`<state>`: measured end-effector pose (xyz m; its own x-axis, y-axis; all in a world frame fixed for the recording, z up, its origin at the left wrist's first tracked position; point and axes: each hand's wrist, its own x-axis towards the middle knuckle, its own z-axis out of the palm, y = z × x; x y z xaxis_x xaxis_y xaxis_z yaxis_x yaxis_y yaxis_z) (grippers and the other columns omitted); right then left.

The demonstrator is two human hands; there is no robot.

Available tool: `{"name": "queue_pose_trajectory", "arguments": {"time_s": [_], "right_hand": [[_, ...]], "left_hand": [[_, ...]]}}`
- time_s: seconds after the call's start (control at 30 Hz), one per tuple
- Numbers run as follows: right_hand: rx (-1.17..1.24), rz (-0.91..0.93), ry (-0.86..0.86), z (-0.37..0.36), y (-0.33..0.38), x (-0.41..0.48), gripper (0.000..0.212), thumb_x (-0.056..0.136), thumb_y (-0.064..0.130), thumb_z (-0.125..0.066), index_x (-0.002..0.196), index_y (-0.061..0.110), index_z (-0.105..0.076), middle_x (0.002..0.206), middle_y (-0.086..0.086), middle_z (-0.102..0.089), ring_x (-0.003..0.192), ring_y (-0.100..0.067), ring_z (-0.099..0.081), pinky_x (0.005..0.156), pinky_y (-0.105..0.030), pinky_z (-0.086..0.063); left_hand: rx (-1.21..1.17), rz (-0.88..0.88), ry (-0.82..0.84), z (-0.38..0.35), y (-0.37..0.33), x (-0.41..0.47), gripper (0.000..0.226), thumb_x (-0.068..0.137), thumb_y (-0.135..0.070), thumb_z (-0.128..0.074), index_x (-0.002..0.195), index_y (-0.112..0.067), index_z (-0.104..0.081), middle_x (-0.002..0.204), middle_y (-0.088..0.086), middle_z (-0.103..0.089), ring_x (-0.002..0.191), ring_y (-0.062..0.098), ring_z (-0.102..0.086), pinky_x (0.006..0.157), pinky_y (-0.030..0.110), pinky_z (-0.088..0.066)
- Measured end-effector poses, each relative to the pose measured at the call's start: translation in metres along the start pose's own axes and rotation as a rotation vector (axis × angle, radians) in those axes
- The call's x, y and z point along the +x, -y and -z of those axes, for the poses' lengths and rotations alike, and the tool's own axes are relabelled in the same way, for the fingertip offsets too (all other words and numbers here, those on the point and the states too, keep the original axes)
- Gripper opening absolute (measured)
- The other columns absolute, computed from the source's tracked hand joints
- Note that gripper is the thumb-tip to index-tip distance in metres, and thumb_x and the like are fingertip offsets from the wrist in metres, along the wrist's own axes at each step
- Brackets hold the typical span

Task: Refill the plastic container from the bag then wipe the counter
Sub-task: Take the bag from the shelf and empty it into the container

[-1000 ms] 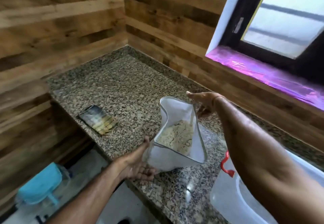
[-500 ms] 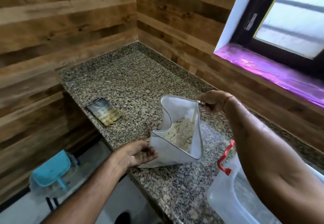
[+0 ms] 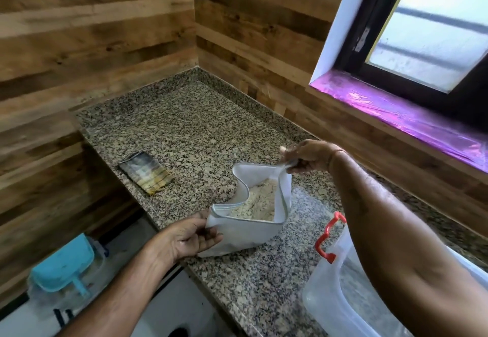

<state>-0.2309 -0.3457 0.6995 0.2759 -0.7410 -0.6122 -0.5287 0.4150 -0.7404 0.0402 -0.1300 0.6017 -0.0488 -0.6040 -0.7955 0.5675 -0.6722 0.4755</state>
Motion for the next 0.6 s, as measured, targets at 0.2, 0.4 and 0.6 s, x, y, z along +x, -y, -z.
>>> {"name": "queue_pose_trajectory", "arguments": {"time_s": [0.2, 0.4, 0.6], "right_hand": [[-0.134, 0.007, -0.242, 0.018, -0.022, 0.017, 0.030, 0.086, 0.031, -0.083, 0.078, 0.004, -0.074, 0.071, -0.008, -0.069, 0.057, -0.014, -0.061, 0.048, -0.022, -0.055], [-0.312, -0.103, -0.029, 0.043, -0.042, 0.029, 0.013, 0.098, 0.018, -0.070, 0.096, 0.008, -0.063, 0.063, -0.001, -0.046, 0.038, -0.003, -0.041, 0.034, -0.015, -0.035], [-0.303, -0.249, 0.023, 0.042, -0.048, 0.026, 0.027, 0.092, 0.026, -0.076, 0.076, 0.012, -0.060, 0.066, 0.000, -0.048, 0.057, -0.008, -0.039, 0.039, -0.014, -0.040]], "left_hand": [[0.039, -0.018, 0.132, 0.016, 0.006, -0.012, 0.040, 0.094, 0.016, -0.052, 0.118, -0.010, -0.069, 0.091, 0.016, -0.075, 0.075, 0.025, -0.066, 0.060, 0.040, -0.065], [-0.167, -0.067, 0.179, 0.039, 0.031, -0.022, 0.083, 0.049, 0.025, -0.085, 0.121, -0.005, -0.057, 0.107, 0.029, -0.058, 0.062, 0.036, -0.072, 0.065, 0.054, -0.061], [-0.056, 0.050, 0.165, 0.041, 0.040, -0.017, 0.042, 0.091, -0.013, -0.063, 0.124, 0.014, -0.058, 0.087, 0.030, -0.070, 0.065, 0.032, -0.074, 0.061, 0.038, -0.065]]}}
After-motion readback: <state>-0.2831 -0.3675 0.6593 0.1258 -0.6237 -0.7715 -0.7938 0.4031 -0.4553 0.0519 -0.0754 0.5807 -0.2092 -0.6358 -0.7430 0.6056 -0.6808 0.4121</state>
